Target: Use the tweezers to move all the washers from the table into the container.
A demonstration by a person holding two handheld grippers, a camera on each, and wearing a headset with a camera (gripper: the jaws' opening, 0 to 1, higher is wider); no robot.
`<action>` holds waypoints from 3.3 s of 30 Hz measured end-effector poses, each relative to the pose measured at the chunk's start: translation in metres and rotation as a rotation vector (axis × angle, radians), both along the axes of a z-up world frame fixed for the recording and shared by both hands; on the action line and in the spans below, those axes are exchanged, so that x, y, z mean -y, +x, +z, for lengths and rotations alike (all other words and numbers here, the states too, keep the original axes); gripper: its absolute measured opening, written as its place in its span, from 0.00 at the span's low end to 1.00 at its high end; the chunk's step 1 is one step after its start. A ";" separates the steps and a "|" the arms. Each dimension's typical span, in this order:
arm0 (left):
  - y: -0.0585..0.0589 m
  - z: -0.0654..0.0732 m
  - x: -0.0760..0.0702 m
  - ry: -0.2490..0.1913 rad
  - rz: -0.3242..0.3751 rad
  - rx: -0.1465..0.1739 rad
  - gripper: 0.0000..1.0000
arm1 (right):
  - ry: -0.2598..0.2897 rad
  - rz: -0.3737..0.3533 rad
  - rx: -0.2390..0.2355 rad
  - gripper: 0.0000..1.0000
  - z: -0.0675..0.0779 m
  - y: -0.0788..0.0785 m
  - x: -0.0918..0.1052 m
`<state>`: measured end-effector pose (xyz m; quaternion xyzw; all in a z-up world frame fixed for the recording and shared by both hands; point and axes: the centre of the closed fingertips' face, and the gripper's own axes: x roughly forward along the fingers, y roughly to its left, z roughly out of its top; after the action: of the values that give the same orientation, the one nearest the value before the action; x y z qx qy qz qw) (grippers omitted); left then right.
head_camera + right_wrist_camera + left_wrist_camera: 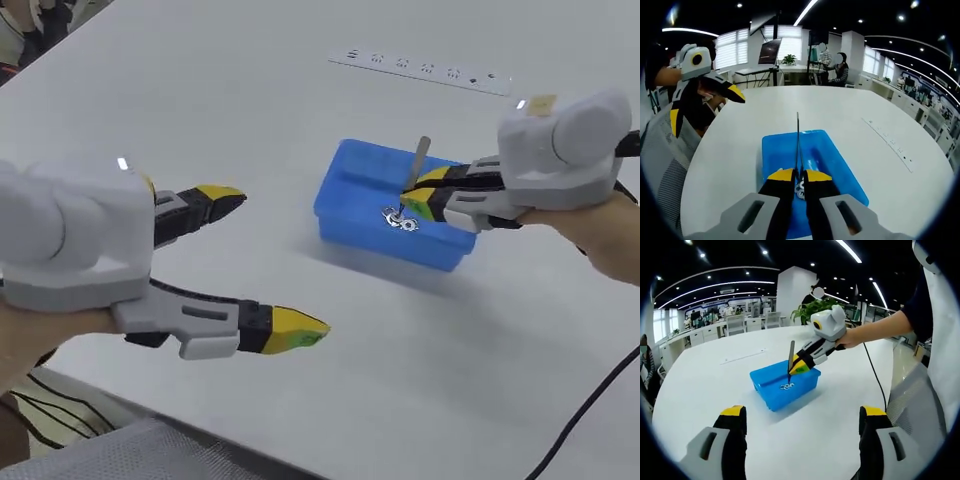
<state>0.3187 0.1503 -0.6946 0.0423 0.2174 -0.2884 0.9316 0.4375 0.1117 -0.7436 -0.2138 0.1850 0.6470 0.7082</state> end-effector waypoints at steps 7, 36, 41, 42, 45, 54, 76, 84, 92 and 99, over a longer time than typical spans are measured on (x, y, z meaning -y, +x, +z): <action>0.057 0.015 0.008 0.035 -0.068 0.056 0.91 | -0.026 0.033 0.044 0.08 0.002 -0.008 0.000; 0.083 0.027 0.071 0.250 -0.488 0.137 0.07 | -0.052 0.135 0.152 0.08 0.019 -0.031 0.004; 0.074 0.043 0.073 0.279 -0.524 0.210 0.06 | -0.006 0.156 0.191 0.09 0.035 -0.036 0.003; 0.071 0.048 0.072 0.273 -0.530 0.224 0.05 | 0.018 0.161 0.198 0.10 0.041 -0.038 0.003; 0.063 0.060 0.071 0.243 -0.535 0.246 0.05 | 0.055 0.178 0.193 0.11 0.050 -0.046 0.003; 0.041 0.091 0.071 0.086 -0.500 0.295 0.05 | 0.110 0.207 0.173 0.09 0.062 -0.065 0.008; 0.001 0.095 0.081 -0.023 -0.512 0.298 0.05 | 0.133 0.262 0.125 0.08 0.067 -0.105 0.023; -0.005 0.074 0.083 -0.001 -0.527 0.263 0.05 | 0.078 0.258 0.115 0.08 0.049 -0.109 0.035; -0.005 0.047 0.081 0.032 -0.538 0.212 0.05 | 0.005 0.247 0.104 0.07 0.031 -0.106 0.051; -0.001 0.019 0.077 0.048 -0.524 0.160 0.05 | -0.037 0.234 0.091 0.07 0.016 -0.102 0.060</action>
<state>0.3180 0.0730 -0.6754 0.1418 0.1316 -0.5100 0.8382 0.3359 0.0513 -0.7273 -0.2762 0.1383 0.7111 0.6316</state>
